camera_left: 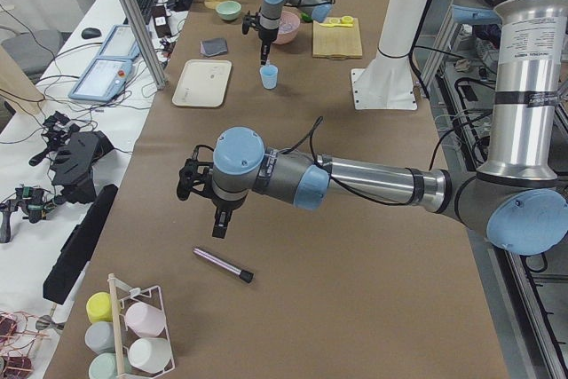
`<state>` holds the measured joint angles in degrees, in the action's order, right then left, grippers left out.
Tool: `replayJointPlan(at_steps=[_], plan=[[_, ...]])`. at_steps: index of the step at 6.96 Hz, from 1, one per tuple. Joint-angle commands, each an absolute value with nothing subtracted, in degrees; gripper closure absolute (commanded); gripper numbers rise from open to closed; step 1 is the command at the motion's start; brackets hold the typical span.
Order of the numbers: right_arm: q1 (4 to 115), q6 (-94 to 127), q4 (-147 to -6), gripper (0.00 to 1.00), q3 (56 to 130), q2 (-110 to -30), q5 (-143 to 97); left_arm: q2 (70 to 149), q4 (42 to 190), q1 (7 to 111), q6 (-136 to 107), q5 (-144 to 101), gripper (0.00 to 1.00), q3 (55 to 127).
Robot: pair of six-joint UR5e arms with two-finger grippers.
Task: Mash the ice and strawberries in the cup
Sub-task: 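Carry the ice to the light-blue cup and open the right gripper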
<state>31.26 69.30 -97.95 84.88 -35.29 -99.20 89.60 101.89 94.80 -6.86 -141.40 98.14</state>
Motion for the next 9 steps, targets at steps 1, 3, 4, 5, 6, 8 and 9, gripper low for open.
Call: replayJointPlan(at_steps=[1, 3, 4, 5, 6, 8, 9], plan=[[30.33, 68.47, -96.25, 0.99, 85.42, -38.12, -97.57, 89.21, 101.95, 95.01, -6.86, -141.50, 0.02, 98.17], [29.18, 68.47, -93.43, 0.13, 85.52, -39.20, -96.24, 89.21, 101.60, 95.36, -6.86, -141.33, 0.02, 97.91], [29.09, 68.99, -93.51, 0.02, 85.69, -38.94, -96.24, 89.56, 101.51, 95.27, -6.94, -140.98, 0.02, 97.74], [29.18, 68.56, -94.04, 0.01, 87.43, -39.72, -96.59, 90.26, 101.51, 95.19, -6.94, -140.80, 0.02, 97.73], [29.61, 68.03, -95.61, 0.01, 91.98, -42.51, -97.11, 91.05, 101.51, 94.92, -6.94, -140.89, 0.02, 98.26], [31.98, 60.77, -98.87, 0.01, 106.53, -55.20, -98.35, 92.89, 101.51, 93.01, -7.12, -140.89, 0.02, 98.53], [35.04, 56.03, -99.05, 0.01, 111.05, -59.89, -100.09, 93.94, 101.60, 90.38, -10.77, -140.80, 0.02, 98.53]])
